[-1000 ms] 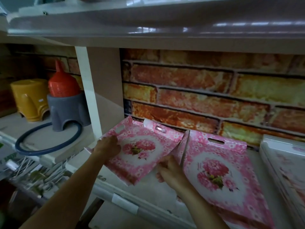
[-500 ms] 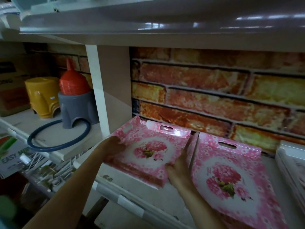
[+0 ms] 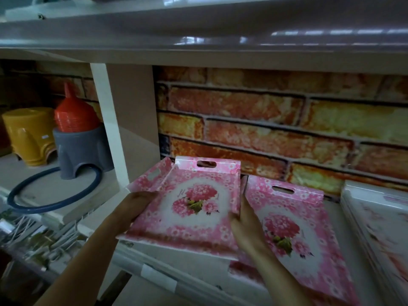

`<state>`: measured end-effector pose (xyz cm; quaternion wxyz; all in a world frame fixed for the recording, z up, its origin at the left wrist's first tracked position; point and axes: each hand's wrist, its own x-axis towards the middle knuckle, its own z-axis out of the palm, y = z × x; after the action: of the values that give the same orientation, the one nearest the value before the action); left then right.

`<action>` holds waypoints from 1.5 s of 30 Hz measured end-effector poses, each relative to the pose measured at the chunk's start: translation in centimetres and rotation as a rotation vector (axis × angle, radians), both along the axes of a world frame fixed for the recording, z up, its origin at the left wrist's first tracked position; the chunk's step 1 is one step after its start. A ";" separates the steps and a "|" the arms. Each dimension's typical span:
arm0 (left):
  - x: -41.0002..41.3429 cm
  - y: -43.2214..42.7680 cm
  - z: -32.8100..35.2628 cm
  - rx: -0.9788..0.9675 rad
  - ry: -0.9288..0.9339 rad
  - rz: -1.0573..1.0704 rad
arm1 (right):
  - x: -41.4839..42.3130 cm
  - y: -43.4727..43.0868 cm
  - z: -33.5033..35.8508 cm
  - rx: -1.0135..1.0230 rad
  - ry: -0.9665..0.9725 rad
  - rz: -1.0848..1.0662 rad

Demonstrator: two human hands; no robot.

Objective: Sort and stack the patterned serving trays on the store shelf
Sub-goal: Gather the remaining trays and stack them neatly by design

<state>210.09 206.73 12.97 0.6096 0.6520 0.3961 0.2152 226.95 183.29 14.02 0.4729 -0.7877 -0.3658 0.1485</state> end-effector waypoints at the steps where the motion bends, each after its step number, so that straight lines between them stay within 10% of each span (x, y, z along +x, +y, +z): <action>1: 0.5 -0.6 0.1 0.033 -0.021 0.015 | 0.2 -0.6 0.4 -0.010 -0.010 -0.007; 23: 11.3 -12.2 0.7 0.293 -0.094 -0.142 | 7.7 -13.7 -0.3 -0.115 -0.054 -0.360; 45: 14.8 -16.4 -1.6 0.786 0.301 -0.096 | 9.8 -17.3 -3.0 -0.329 -0.203 -0.423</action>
<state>224.84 190.31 11.38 0.2590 0.8769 0.3376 0.2235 236.71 166.02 11.04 0.3199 -0.9236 -0.2098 0.0244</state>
